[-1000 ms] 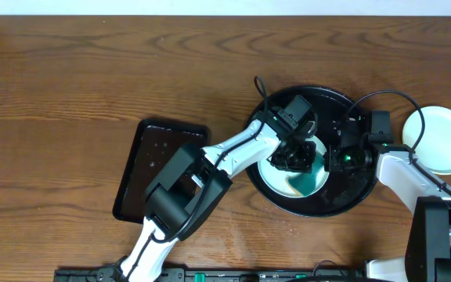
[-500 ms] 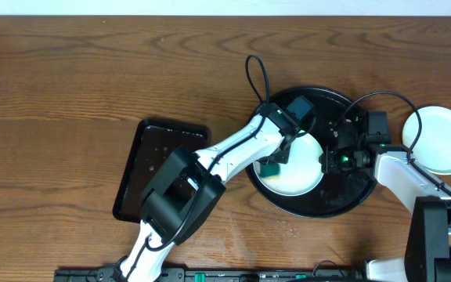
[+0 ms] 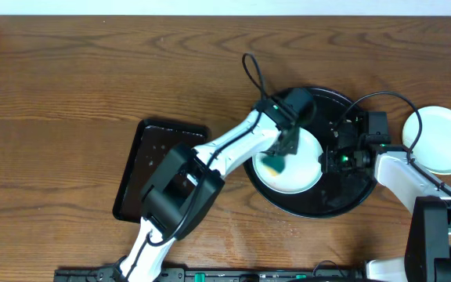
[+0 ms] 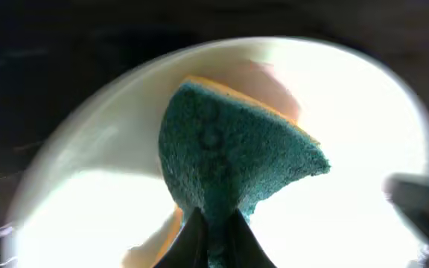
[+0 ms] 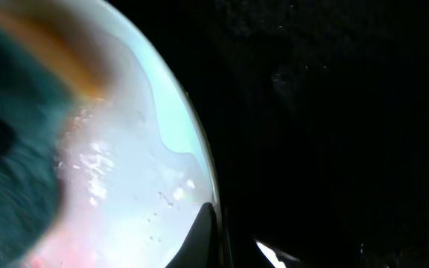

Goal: Clean dirty plates on tray and stack at the side
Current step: 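Scrub the last green plate with the sponge, right gripper holding rim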

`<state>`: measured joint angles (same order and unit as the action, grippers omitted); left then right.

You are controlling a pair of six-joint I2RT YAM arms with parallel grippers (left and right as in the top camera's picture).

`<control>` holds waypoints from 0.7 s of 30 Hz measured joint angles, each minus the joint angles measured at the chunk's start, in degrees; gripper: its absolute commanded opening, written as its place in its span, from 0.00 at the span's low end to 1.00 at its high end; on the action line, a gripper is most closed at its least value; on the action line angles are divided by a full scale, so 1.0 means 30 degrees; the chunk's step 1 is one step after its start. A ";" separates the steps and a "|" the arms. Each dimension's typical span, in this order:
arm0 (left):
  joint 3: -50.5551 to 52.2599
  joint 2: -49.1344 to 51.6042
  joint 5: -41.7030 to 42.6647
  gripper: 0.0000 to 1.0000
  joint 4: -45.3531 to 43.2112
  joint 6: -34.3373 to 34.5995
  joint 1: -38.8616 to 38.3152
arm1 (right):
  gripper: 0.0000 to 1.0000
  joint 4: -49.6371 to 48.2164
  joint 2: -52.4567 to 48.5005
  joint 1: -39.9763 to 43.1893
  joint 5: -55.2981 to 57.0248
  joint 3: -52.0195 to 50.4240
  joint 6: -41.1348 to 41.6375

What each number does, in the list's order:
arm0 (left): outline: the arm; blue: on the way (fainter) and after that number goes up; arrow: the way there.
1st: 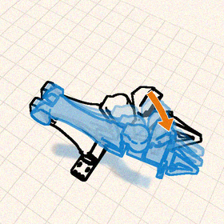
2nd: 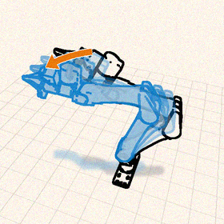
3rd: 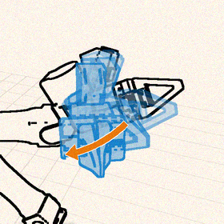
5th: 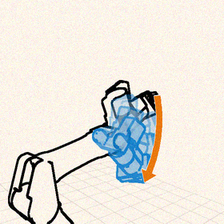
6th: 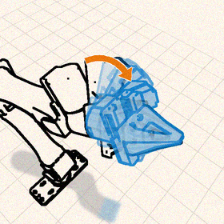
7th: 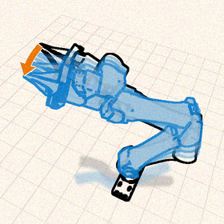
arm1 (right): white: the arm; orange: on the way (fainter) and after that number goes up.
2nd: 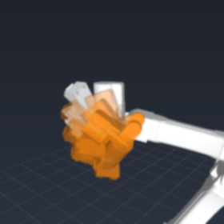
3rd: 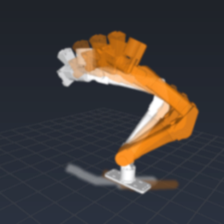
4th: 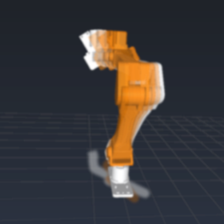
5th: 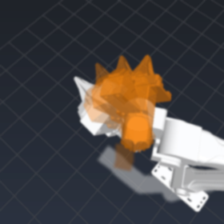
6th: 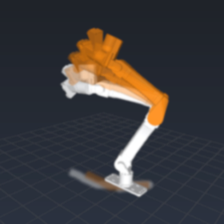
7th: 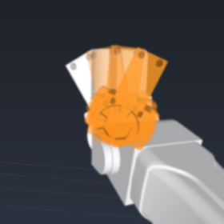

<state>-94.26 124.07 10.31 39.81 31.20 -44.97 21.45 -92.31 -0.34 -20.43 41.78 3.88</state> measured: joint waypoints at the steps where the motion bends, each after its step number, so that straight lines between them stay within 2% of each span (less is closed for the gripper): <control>1: 0.0007 0.0138 0.1559 0.08 -0.0554 0.0000 0.0029 | 0.01 -0.0044 0.0000 0.0000 0.0095 0.0007 0.0000; 6: 0.0007 0.0401 0.4371 0.08 -0.0947 -0.0299 -0.0495 | 0.01 -0.0051 0.0000 0.0000 0.0211 0.0007 -0.0007; 11: 0.0000 0.0415 0.4401 0.07 -0.0087 -0.0495 -0.0743 | 0.01 -0.0029 0.0000 0.0000 0.0211 0.0007 -0.0007; 16: -0.0328 0.0357 0.2149 0.07 0.1843 -0.0415 -0.0576 | 0.01 -0.0029 0.0000 0.0000 0.0204 0.0007 -0.0007; 21: -0.1071 0.0299 -0.2674 0.07 0.4801 -0.0328 -0.0561 | 0.01 -0.0029 0.0000 0.0000 0.0204 0.0007 -0.0007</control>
<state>-97.47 124.97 2.28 54.22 30.22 -46.65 21.37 -92.31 -0.34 -19.81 41.80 3.86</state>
